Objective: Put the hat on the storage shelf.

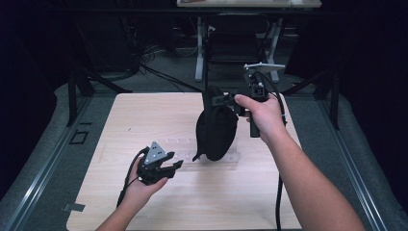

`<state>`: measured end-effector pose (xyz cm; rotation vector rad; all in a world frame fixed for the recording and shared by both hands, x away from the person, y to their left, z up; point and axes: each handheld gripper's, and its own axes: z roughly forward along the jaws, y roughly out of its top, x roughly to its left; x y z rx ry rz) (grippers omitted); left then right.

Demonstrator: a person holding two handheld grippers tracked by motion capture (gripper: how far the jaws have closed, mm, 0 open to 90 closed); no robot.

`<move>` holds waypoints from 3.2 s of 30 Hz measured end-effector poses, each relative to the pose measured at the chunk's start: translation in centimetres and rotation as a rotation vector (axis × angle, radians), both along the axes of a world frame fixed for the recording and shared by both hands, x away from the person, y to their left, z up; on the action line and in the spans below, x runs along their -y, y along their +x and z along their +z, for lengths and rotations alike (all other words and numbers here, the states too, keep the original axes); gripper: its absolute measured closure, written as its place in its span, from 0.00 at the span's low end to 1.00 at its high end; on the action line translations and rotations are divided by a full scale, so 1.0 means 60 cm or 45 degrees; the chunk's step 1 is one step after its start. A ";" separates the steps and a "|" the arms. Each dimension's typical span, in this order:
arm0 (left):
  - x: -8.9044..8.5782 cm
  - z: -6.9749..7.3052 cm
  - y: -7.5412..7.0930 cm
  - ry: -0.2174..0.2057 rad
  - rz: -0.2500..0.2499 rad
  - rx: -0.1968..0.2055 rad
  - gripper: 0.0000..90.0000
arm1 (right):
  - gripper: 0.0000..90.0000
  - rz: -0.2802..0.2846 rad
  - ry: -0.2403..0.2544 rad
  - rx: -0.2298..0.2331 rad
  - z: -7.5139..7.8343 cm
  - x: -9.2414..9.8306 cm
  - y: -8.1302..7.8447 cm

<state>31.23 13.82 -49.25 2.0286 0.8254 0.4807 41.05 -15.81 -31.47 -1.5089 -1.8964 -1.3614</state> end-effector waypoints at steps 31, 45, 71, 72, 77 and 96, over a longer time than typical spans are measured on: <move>0.068 0.024 -0.006 0.028 -0.118 0.059 0.85 | 0.96 -0.002 0.021 0.017 0.000 -0.016 0.001; 0.077 0.023 -0.012 0.084 -0.108 0.119 0.92 | 0.94 -0.009 0.006 0.035 0.002 -0.012 -0.002; 0.067 0.022 -0.012 0.090 -0.094 0.132 0.94 | 0.83 -0.041 0.028 0.110 0.017 0.019 -0.020; 0.065 0.021 -0.013 0.093 -0.091 0.134 0.94 | 0.83 -0.041 0.026 0.111 0.017 0.020 -0.021; 0.053 0.014 -0.012 0.093 -0.081 0.121 0.95 | 0.83 -0.050 0.009 0.120 0.017 0.028 -0.024; 0.016 -0.040 -0.006 0.109 -0.022 0.025 0.94 | 0.83 -0.116 -0.029 0.119 -0.001 0.070 -0.033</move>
